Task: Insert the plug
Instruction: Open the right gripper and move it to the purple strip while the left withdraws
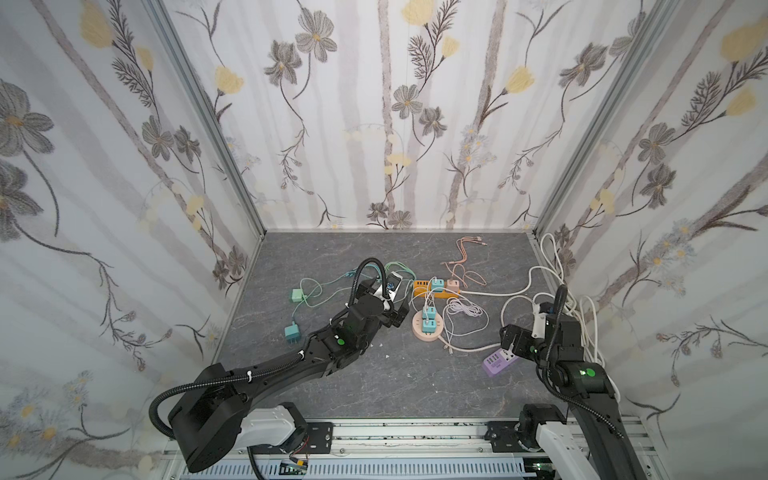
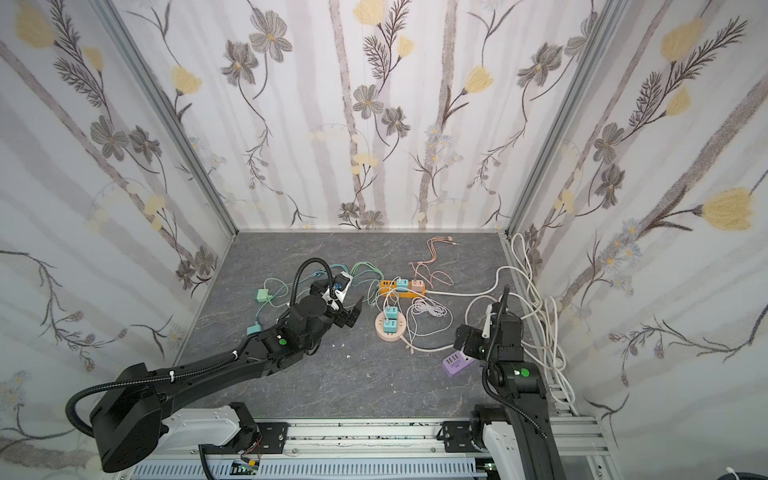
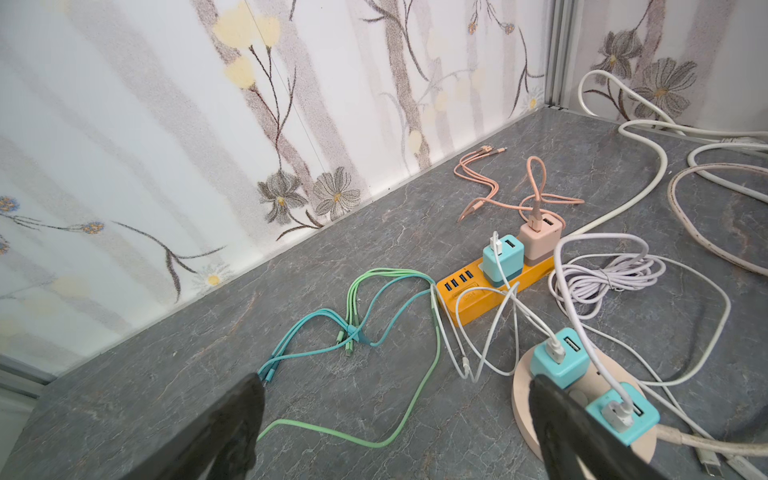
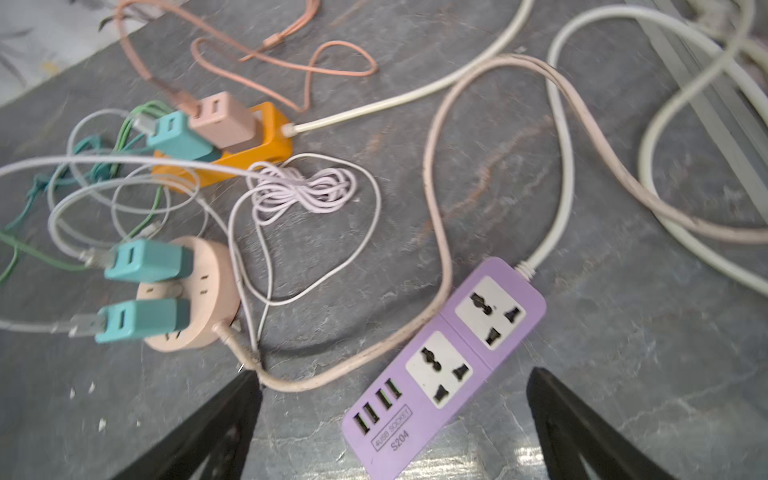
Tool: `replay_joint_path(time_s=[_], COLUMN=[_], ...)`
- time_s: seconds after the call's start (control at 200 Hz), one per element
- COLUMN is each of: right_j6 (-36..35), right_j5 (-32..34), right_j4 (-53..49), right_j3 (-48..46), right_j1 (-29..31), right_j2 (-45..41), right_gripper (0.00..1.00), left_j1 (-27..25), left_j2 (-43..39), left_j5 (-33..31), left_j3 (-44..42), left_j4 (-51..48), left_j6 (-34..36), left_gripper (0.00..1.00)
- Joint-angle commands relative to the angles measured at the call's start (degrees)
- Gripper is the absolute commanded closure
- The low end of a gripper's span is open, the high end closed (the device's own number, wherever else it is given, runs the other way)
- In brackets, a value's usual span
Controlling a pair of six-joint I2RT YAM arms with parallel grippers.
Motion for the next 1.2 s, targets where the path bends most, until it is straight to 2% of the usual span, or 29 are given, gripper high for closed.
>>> replay_joint_path(time_s=[0.0, 0.095, 0.225, 0.3, 0.635, 0.979, 1.194], right_j6=[11.4, 13.0, 14.6, 16.6, 19.5, 22.6, 23.4], right_j5=[-0.2, 1.2, -2.1, -1.4, -3.0, 1.9, 3.2], right_j4=[2.4, 1.9, 2.7, 3.8, 9.1, 13.0, 10.2], right_j3=[-2.1, -1.7, -1.2, -1.7, -4.3, -2.8, -2.5], right_j1=[-2.3, -2.3, -2.2, -2.2, -0.8, 4.3, 6.0], right_j2=[1.2, 6.0, 13.4, 15.8, 20.0, 27.0, 26.3], right_gripper=[0.01, 0.02, 0.06, 0.09, 0.22, 0.22, 0.33], left_j1=[0.0, 0.0, 0.0, 0.0, 0.0, 0.0, 0.0], left_j2=[0.1, -0.3, -0.5, -0.6, -2.7, -3.0, -3.3], left_j5=[-0.3, -0.8, -1.4, -1.7, -2.5, -2.5, -0.9], left_j3=[0.1, -0.3, -1.0, -1.0, -2.2, -2.4, -4.7], left_j4=[1.2, 1.1, 0.9, 0.1, -1.0, -2.7, -0.5], left_j6=[-2.0, -2.5, -2.5, -2.8, -2.7, -3.0, -0.9], left_gripper=[0.00, 0.00, 0.00, 0.00, 0.00, 0.00, 0.00])
